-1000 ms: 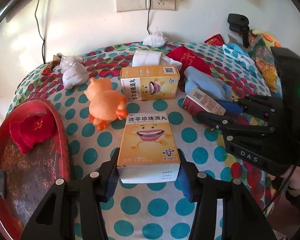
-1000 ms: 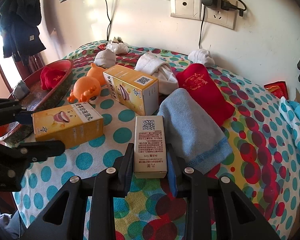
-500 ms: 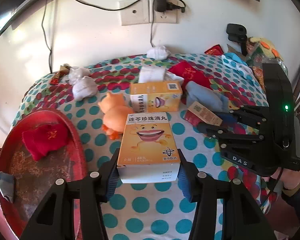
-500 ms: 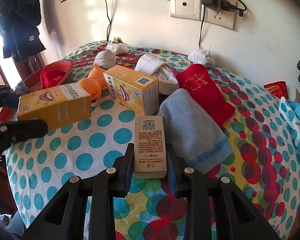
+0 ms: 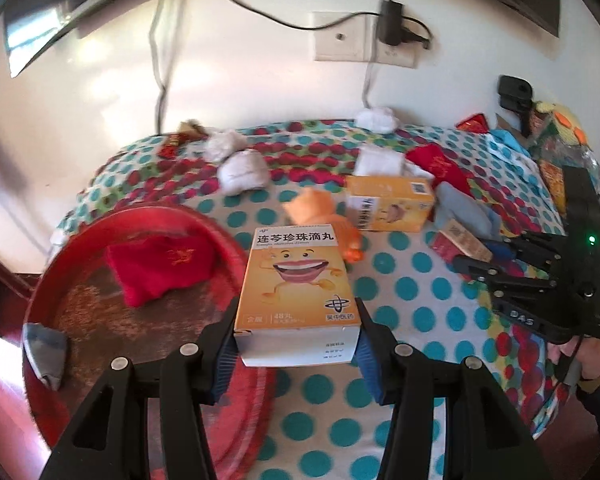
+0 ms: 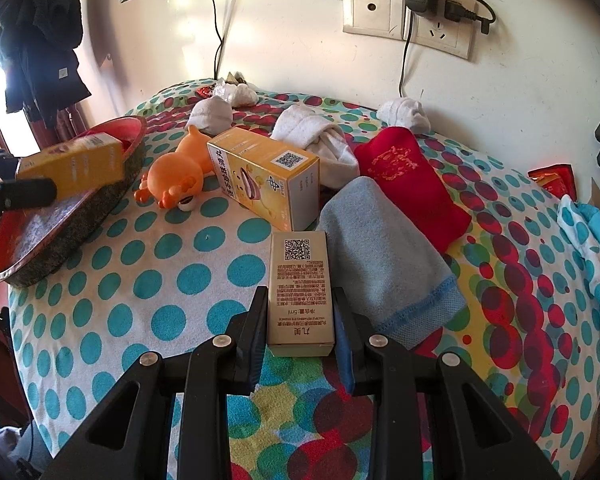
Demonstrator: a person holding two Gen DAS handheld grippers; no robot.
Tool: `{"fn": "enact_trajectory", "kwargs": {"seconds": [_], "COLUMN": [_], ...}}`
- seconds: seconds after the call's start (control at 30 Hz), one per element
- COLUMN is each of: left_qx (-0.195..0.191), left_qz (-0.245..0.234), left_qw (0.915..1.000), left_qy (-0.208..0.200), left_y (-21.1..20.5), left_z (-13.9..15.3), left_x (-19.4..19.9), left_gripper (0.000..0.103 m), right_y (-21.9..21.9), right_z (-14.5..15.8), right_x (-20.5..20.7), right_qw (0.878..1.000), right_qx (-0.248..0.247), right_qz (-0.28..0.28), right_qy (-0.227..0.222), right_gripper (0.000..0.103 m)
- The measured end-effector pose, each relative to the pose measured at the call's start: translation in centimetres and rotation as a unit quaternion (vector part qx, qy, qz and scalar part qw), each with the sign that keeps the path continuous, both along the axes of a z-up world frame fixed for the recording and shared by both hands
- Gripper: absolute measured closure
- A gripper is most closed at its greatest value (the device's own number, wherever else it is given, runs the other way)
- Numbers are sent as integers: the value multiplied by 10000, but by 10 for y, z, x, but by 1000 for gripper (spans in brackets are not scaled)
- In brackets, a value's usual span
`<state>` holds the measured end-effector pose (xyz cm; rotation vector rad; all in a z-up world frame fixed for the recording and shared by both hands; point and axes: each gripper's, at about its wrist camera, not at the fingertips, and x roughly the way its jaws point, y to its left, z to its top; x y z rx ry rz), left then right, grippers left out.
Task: Organize objects
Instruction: 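Carry the yellow box into the red tray and release it with the left tool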
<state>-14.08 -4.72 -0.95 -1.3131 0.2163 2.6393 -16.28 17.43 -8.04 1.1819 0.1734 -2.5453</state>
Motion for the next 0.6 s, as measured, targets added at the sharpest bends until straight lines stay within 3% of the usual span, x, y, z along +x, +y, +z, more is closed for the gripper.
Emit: {"fn": "enact_trajectory", "kwargs": {"seconds": [0.6], "left_qx": [-180], "left_qz": [1161], "left_qw": [9931], "left_qy": [-46], "left_y": [-117], "left_z": [-3], "left_x": [-9], "left_gripper": [51], "right_y": [-3], "right_z": [0], "right_x": [1], "right_qw": [9998], "right_qx": [174], "right_qz": [12], "right_qy": [37], "right_gripper": [75]}}
